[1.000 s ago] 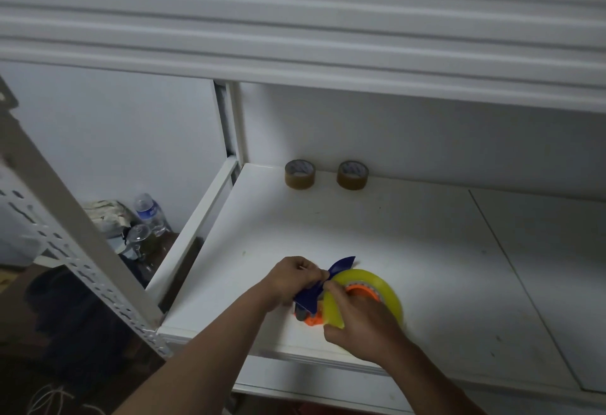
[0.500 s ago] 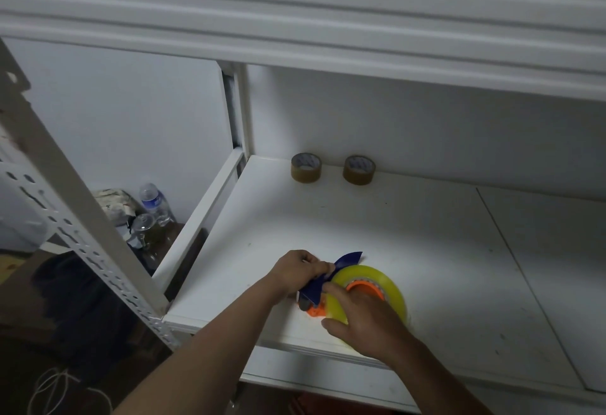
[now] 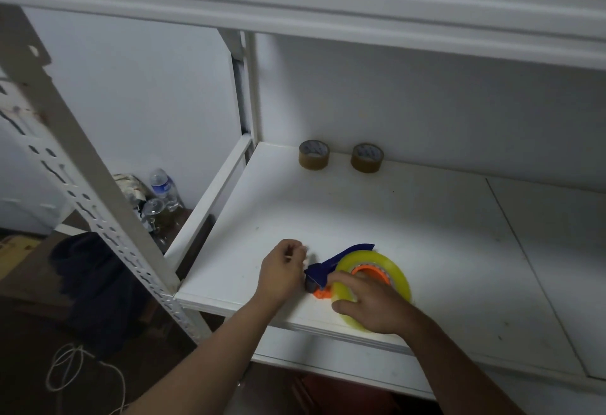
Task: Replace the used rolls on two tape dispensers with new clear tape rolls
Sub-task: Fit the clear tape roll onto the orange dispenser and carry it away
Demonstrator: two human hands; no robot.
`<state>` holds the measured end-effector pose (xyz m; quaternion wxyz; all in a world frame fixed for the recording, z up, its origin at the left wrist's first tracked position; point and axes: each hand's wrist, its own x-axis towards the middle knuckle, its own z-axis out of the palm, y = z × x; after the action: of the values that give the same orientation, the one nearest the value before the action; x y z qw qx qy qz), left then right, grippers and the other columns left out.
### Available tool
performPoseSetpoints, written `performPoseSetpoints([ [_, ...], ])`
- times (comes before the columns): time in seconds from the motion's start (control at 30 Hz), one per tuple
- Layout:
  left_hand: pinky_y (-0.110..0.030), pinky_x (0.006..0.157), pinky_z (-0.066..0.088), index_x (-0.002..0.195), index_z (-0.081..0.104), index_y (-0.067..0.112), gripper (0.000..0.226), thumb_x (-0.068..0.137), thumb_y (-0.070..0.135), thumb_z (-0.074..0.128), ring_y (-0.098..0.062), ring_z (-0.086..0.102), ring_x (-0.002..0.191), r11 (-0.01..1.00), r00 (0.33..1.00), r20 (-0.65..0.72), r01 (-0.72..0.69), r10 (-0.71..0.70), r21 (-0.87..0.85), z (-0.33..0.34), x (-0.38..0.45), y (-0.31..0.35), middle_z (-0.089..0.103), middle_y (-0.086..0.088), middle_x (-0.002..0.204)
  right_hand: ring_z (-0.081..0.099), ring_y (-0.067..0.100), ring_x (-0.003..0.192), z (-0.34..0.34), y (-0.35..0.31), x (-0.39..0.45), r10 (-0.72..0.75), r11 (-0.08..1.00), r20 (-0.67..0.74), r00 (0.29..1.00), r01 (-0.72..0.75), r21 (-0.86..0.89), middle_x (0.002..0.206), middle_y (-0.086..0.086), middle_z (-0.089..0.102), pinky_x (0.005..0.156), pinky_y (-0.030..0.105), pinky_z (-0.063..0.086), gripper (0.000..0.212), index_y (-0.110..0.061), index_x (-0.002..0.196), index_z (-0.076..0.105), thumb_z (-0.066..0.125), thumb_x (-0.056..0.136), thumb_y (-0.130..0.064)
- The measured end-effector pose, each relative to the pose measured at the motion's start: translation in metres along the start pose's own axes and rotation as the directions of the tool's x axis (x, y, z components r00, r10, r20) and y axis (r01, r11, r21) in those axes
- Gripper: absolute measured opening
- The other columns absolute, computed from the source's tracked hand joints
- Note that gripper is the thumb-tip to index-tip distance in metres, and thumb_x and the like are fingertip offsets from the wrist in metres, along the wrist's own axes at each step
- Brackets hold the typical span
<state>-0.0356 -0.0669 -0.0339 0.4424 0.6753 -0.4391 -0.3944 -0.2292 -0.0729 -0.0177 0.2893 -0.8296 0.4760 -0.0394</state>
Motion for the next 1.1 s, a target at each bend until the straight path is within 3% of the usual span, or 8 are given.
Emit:
performPoseSetpoints([
  [0.1,-0.018,0.065,0.042,0.085,0.059,0.022,0.013,0.093,0.013,0.054,-0.008,0.059,0.076,0.989,0.981,-0.151,-0.108,0.123,0.103,0.0,-0.028,-0.022,0.064,0.008,0.083,0.052,0.016,0.102,0.001,0.0,0.0,0.021,1.0,0.02,1.0,-0.021,0.004,0.112,-0.003,0.055,0.085,0.031,0.042,0.047,-0.043,0.129,0.041,0.059,0.085,-0.042],
  [0.27,-0.022,0.063,0.042,0.084,0.059,0.025,0.007,0.087,0.025,0.052,-0.006,0.055,0.071,0.945,0.967,-0.039,-0.238,0.253,0.224,0.009,-0.055,-0.048,0.06,0.011,0.076,0.052,0.016,0.099,0.002,0.0,0.004,0.05,0.999,0.031,0.998,-0.05,0.001,0.109,-0.004,0.056,0.086,0.032,0.043,0.05,-0.042,0.129,0.04,0.058,0.083,-0.04],
  [0.47,-0.025,0.069,0.042,0.099,0.071,0.02,0.02,0.09,0.029,0.054,-0.012,0.055,0.075,0.842,0.915,0.037,-0.386,0.403,0.376,0.019,-0.061,-0.047,0.066,0.003,0.079,0.053,0.018,0.096,0.002,-0.002,0.004,0.066,0.998,0.041,0.997,-0.066,-0.001,0.106,-0.002,0.056,0.084,0.035,0.045,0.042,-0.042,0.122,0.041,0.057,0.084,-0.038],
  [0.83,-0.023,0.062,0.044,0.09,0.07,0.021,0.014,0.089,0.03,0.06,-0.008,0.058,0.069,0.869,0.926,-0.048,-0.333,0.375,0.366,0.026,-0.061,-0.041,0.067,0.008,0.078,0.05,0.021,0.102,-0.003,-0.004,0.004,0.072,0.997,0.102,0.992,-0.075,0.021,0.107,-0.003,0.052,0.092,0.04,0.041,0.04,-0.049,0.119,0.037,0.054,0.084,-0.045],
  [1.1,-0.028,0.061,0.044,0.079,0.066,0.024,0.023,0.088,0.038,0.051,-0.013,0.06,0.069,0.894,0.96,-0.102,-0.199,0.26,0.402,0.03,-0.057,-0.036,0.067,0.008,0.074,0.049,0.023,0.108,0.002,-0.007,-0.001,0.069,0.996,-0.01,0.998,-0.069,-0.062,0.12,0.001,0.052,0.093,0.037,0.04,0.048,-0.045,0.13,0.032,0.052,0.087,-0.046],
])
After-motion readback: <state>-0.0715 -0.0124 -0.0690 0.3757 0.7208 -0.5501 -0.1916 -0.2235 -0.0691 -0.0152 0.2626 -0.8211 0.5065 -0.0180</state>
